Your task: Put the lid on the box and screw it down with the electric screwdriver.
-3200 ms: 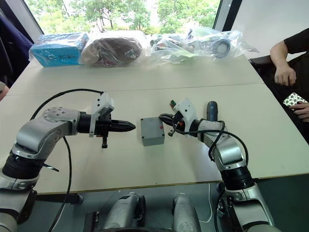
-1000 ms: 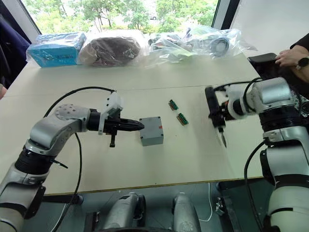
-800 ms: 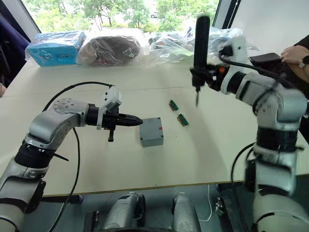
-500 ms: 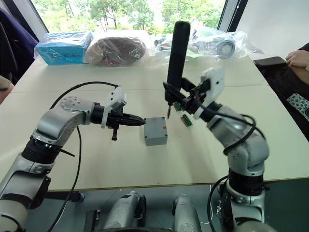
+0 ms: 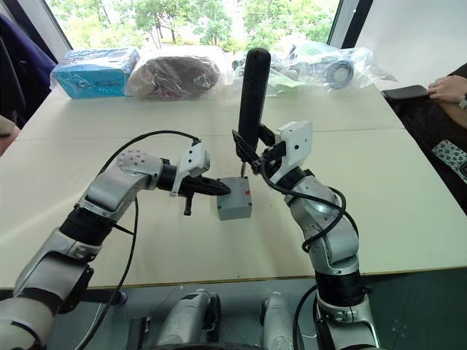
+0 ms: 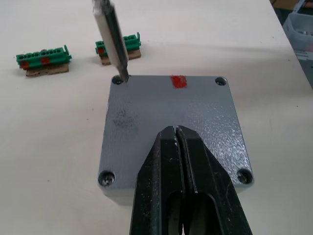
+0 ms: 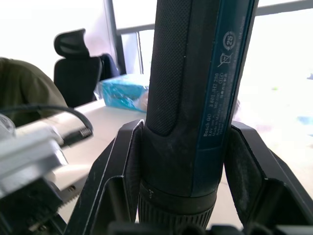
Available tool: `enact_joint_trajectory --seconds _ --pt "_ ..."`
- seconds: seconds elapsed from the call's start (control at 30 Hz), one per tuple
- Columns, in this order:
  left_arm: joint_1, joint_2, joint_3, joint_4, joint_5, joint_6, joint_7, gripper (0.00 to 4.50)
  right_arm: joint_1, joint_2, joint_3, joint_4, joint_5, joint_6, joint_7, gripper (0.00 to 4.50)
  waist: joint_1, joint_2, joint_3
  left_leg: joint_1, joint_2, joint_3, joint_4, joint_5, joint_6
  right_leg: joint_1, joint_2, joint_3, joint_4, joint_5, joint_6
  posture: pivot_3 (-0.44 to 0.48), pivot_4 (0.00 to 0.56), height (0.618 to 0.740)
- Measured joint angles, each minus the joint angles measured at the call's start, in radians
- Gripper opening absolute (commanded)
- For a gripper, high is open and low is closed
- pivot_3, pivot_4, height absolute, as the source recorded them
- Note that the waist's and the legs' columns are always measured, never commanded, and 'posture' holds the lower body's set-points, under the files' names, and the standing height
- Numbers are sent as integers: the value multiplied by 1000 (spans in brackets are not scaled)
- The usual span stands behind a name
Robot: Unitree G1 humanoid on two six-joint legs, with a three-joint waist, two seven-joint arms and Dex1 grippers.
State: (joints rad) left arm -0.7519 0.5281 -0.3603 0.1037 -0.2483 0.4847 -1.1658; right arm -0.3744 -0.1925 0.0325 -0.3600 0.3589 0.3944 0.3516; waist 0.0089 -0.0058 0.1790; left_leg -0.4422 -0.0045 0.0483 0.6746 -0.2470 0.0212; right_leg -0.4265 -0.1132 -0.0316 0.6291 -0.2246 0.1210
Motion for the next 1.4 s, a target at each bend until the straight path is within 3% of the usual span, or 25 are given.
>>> enact_joint_trajectory --seconds 0.7,0.83,1.0,1.4 --pt "2 1 3 0 9 6 -11 0 49 0 17 47 -43 -119 25 1870 -1 0 -1 2 0 0 0 0 0 2 0 0 0 0 0 0 150 740" --pt "6 2 3 2 21 3 -13 0 75 0 15 54 -41 -126 21 1870 -3 -1 -5 6 1 0 0 0 1 6 0 0 0 0 0 0 150 740" --pt "13 5 1 11 24 8 -14 0 84 3 13 75 -38 -125 19 1870 -4 -4 -7 23 3 0 -8 -1 1 22 -1 0 -7 -3 -5 0 150 740" --pt "32 9 3 2 27 14 -11 0 55 -4 42 108 -61 -115 19 1870 -6 -5 -21 26 4 -1 -10 -2 1 24 -1 0 -10 -4 -7 0 150 740"
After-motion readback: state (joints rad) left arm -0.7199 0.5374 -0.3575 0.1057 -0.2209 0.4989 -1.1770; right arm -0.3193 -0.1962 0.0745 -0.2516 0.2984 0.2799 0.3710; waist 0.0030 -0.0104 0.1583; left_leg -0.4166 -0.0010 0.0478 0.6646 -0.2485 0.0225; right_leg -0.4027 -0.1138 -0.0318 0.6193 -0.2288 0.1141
